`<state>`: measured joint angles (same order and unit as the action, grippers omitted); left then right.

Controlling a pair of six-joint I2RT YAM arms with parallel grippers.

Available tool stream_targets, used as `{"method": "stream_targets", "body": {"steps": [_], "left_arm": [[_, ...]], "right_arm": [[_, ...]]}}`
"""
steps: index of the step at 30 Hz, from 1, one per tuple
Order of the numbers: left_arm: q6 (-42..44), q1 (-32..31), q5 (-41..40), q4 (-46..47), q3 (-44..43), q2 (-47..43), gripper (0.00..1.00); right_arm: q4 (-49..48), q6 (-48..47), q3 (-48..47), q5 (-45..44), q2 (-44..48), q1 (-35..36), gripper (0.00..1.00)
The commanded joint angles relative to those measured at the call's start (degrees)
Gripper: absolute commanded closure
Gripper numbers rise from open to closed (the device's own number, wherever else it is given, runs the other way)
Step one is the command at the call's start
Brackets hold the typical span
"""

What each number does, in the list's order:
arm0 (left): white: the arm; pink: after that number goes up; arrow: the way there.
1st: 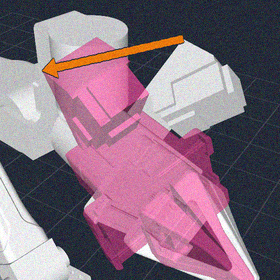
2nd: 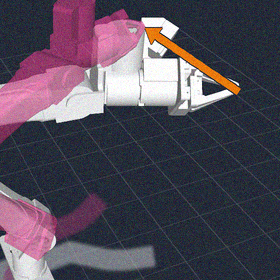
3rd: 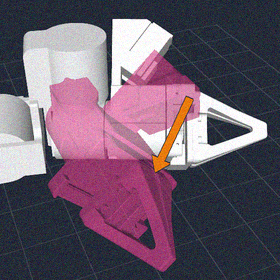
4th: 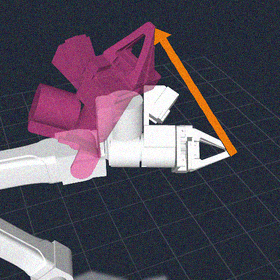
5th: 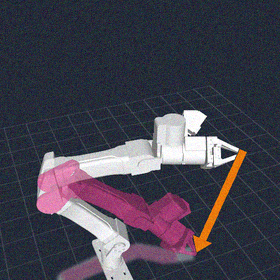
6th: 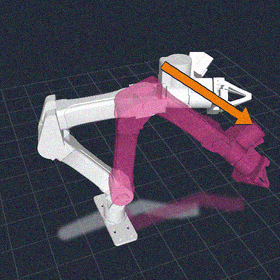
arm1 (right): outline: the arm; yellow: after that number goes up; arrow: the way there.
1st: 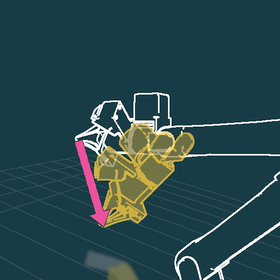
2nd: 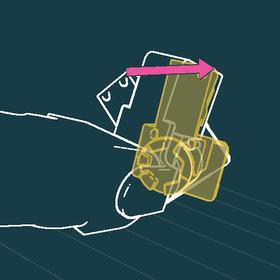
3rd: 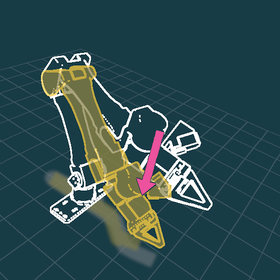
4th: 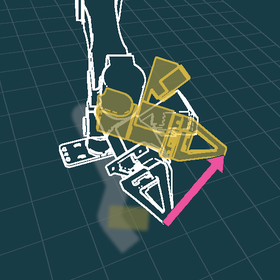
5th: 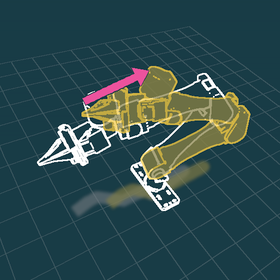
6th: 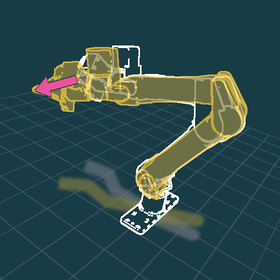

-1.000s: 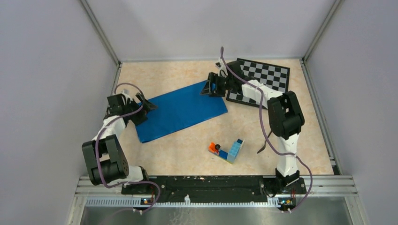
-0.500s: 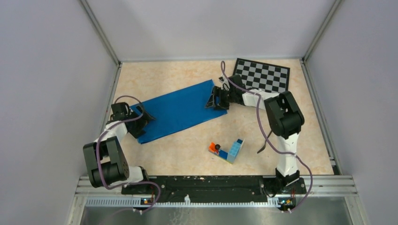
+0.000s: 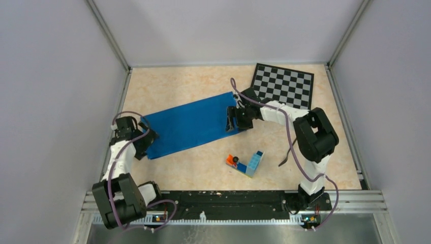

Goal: Fold the napkin into a case and place the utensils inside
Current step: Smooth out the rectangle-folded napkin at the center of the board, then pick up the rectangle-folded napkin from the center of the board.

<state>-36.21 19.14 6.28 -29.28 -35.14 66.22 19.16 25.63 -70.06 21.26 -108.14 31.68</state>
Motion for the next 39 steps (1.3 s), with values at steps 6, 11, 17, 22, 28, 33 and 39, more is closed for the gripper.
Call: {"method": "stream_targets", "body": {"steps": [6, 11, 17, 22, 28, 33, 39], "left_arm": [[11.30, 0.27, 12.32, 2.93, -6.48, -7.23, 0.01], [13.40, -0.14, 23.74, 9.16, -4.71, -8.32, 0.01], [18.05, -1.61, 25.20, 9.70, -4.76, -8.80, 0.01], [19.50, -2.50, 25.40, 10.54, -4.02, -10.44, 0.01], [20.01, -2.90, 25.71, 11.26, -3.84, -9.72, 0.01], [20.03, -3.09, 26.02, 11.39, -3.85, -9.53, 0.01], [20.32, -3.38, 25.31, 10.94, -3.99, -10.04, 0.01]], "right_arm": [[30.55, -8.55, -23.87, -24.09, -5.00, 0.87, 0.26], [33.06, -11.57, -33.21, -21.62, -12.11, 0.59, 0.27], [34.87, -12.63, -43.37, -23.97, -19.46, 0.14, 0.31], [32.45, -13.05, -45.16, -23.92, -22.16, 0.09, 0.35], [28.42, -12.71, -43.78, -24.54, -23.54, -0.20, 0.35], [25.05, -12.67, -41.30, -24.49, -24.36, -0.57, 0.35], [20.71, -13.07, -37.10, -24.13, -24.56, -0.57, 0.37]]}}
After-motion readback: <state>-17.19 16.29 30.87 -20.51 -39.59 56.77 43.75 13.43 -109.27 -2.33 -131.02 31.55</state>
